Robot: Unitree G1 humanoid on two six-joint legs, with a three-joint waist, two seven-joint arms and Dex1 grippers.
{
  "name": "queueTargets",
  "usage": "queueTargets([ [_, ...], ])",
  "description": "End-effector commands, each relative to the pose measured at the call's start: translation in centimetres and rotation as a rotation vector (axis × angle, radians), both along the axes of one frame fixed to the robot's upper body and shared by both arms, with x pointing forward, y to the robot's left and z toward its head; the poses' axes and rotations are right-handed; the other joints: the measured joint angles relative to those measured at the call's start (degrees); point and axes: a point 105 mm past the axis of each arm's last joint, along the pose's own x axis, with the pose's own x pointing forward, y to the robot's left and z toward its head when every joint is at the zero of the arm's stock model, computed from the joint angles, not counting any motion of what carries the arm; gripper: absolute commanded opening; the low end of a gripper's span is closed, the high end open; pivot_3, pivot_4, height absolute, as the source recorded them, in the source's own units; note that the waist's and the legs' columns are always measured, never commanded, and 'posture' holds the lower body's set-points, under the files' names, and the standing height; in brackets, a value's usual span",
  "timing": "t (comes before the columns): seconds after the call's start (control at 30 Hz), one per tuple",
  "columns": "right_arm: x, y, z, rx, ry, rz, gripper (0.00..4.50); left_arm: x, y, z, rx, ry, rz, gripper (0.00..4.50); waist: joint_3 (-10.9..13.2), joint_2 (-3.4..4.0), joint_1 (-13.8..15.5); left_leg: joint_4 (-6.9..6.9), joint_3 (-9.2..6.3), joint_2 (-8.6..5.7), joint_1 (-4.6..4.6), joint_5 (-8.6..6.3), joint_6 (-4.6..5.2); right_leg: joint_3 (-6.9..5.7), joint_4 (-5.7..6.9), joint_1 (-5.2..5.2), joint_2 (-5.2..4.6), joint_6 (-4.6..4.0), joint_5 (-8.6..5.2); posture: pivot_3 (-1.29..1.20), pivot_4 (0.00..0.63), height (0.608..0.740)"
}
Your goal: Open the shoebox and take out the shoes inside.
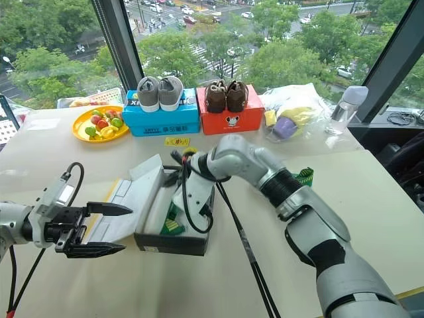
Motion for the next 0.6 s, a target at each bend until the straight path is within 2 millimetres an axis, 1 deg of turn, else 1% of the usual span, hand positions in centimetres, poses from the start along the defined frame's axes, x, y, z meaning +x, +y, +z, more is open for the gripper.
queueTargets([
  [0.03, -0.7, -0.7, 3.4, 0.107, -0.018, -0.003, 0.78, 0.0, -0.2, 0.4, -0.004, -0.026, -0.016, 4.50, 0.00, 0.00, 0.15, 0.00, 0.00, -0.01, 0.00, -0.01, 0.02, 0.00, -0.01, 0.00, -0.01, 0.00, 0.00, 0.00, 0.150, 0.731],
  [0.13, -0.6, -1.3, 4.3, 0.153, -0.001, -0.047, 0.78, 0.0, -0.2, 0.4, -0.004, -0.025, -0.016, 4.50, 0.00, 0.00, 0.14, 0.01, 0.03, -0.01, 0.01, -0.05, 0.09, 0.01, 0.00, 0.00, -0.01, 0.00, 0.00, 0.00, 0.150, 0.731],
  [0.23, 0.3, -1.7, 4.8, 0.199, -0.041, -0.115, 0.78, 0.1, -0.1, 0.4, -0.005, -0.027, -0.017, 4.50, 0.00, 0.00, 0.14, 0.01, 0.08, 0.00, 0.01, -0.05, 0.09, 0.00, 0.02, 0.00, 0.02, 0.00, 0.00, 0.00, 0.150, 0.731],
  [0.3, 1.6, -2.1, 4.1, 0.177, -0.124, -0.178, 0.78, 0.2, -0.2, 0.5, -0.005, -0.029, -0.018, 4.50, 0.00, 0.00, 0.18, 0.02, 0.10, 0.00, 0.02, -0.04, 0.08, 0.00, 0.05, 0.00, 0.02, -0.01, 0.00, 0.00, 0.150, 0.731],
  [0.37, 2.2, -2.6, 3.3, 0.155, -0.136, -0.229, 0.78, 0.2, -0.2, 0.5, -0.003, -0.029, -0.022, 4.50, 0.00, 0.00, 0.30, 0.04, 0.14, -0.01, 0.01, -0.04, 0.08, 0.00, 0.05, 0.00, 0.01, -0.01, 0.00, 0.00, 0.150, 0.731],
  [0.47, 3.4, -3.0, 3.9, 0.181, -0.241, -0.311, 0.78, 0.3, -0.2, 0.5, -0.001, -0.029, -0.025, 4.50, 0.00, 0.00, 0.45, 0.08, 0.21, -0.02, 0.00, -0.03, 0.06, 0.01, 0.04, 0.00, 0.01, -0.01, 0.00, 0.00, 0.150, 0.731],
  [0.53, 3.5, -3.2, 3.8, 0.182, -0.261, -0.323, 0.78, 0.3, -0.1, 0.5, -0.001, -0.028, -0.025, 4.50, 0.00, 0.00, 0.44, 0.09, 0.26, -0.02, -0.02, 0.00, 0.00, 0.01, 0.04, -0.02, 0.02, -0.01, 0.00, 0.00, 0.150, 0.731],
  [0.6, 3.0, -3.3, 3.6, 0.218, -0.246, -0.329, 0.78, 0.3, -0.1, 0.5, 0.001, -0.027, -0.026, 4.50, 0.00, -0.01, 0.46, 0.07, 0.26, -0.02, -0.02, 0.04, -0.07, 0.01, 0.03, -0.02, 0.04, -0.01, -0.01, 0.00, 0.150, 0.731],
])
